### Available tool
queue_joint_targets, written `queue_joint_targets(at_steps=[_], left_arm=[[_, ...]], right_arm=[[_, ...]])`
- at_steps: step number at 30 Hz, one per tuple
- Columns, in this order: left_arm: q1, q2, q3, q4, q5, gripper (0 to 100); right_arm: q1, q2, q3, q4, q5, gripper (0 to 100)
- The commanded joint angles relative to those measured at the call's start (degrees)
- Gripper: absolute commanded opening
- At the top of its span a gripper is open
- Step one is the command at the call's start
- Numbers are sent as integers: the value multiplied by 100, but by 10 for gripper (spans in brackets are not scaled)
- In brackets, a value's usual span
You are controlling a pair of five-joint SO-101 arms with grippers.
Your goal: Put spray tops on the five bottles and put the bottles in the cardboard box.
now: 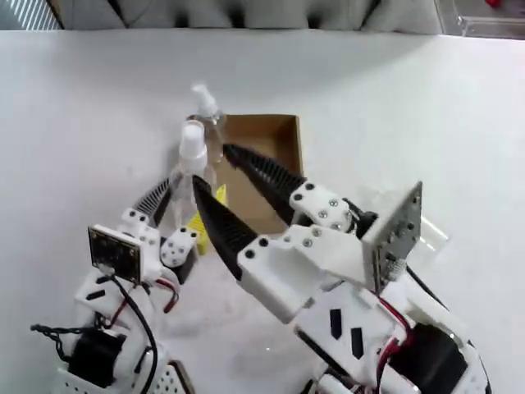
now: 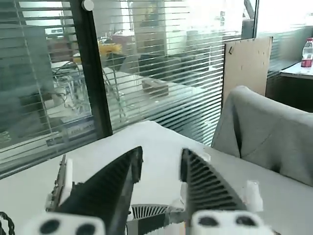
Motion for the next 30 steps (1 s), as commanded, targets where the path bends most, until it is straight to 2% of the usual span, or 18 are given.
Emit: queue_joint_targets(at_steps=[1,7,14,21,25,30], left_arm=[[-180,-40,-44,-88,44,20],[-382,-13,-97,-97,70,20],[-620,215,-466,-70,554,20],[-725,2105,-1521,-44,580,20],[-690,2738,-1987,-44,651,20],[-620,2853,-2171,-97,1767,20]], right_arm=[[338,-92,-255,532,18,49],[963,-523,580,725,26,19],[919,-1490,2462,664,53,15],[295,-2677,4229,-655,62,15],[-66,-3415,5125,-1420,62,15],[-136,-3978,6127,-2053,35,15]])
